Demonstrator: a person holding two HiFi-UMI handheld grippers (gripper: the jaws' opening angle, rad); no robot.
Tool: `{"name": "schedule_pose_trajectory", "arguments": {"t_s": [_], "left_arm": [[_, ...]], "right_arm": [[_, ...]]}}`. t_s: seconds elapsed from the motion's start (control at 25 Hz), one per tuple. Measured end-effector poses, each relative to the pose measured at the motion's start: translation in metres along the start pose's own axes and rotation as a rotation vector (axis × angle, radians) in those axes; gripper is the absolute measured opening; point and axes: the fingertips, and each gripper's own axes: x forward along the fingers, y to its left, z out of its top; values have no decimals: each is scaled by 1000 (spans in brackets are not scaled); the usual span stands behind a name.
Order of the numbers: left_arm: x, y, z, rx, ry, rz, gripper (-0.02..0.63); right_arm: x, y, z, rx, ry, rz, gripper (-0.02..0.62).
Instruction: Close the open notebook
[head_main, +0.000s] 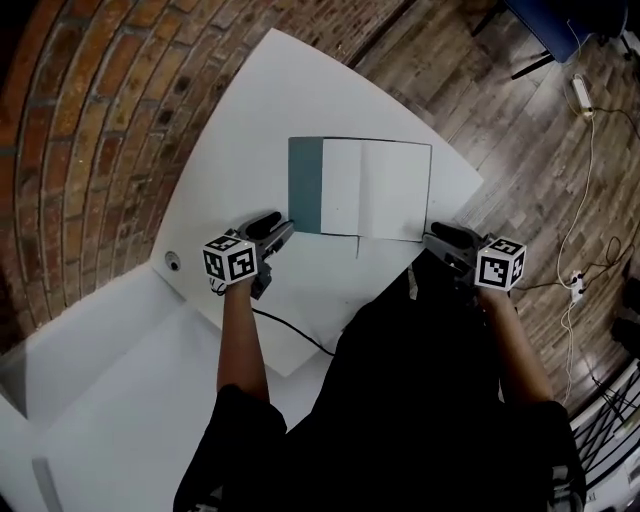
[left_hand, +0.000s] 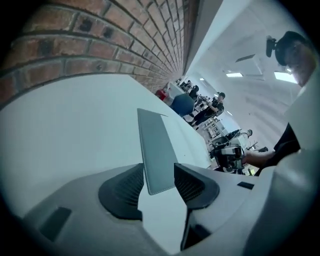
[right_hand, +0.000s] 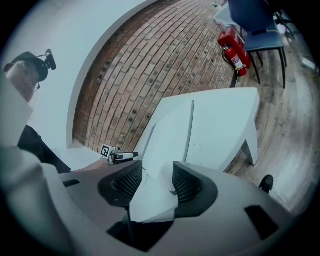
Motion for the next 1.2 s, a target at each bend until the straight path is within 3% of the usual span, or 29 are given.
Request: {"name": "schedule_pose_trajectory", "arguments": {"t_s": [0.2, 0.48, 0.6, 0.8, 0.92, 1.04, 1.2], "left_arm": [[5, 8, -14, -100, 40, 28, 196], [14, 2, -10, -153, 19, 35, 198], [14, 6, -11, -154, 24, 69, 186], [16, 13, -13, -93, 57, 161, 105], [16, 12, -13, -88, 82, 145, 98], [10, 4, -8, -203, -5, 59, 158], [-13, -12, -7, -456, -275, -93, 179]], "right_arm": [[3, -1, 2, -14, 32, -1, 192], [0, -4, 8, -18, 40, -13, 187], [-1, -6, 11, -16, 28, -13, 184], [-3, -11, 13, -4, 12, -17, 176], [-5, -10, 14, 0, -1, -12, 173], [-9, -10, 15, -4, -12, -15, 172], [-14, -11, 17, -15, -14, -23, 169]]}}
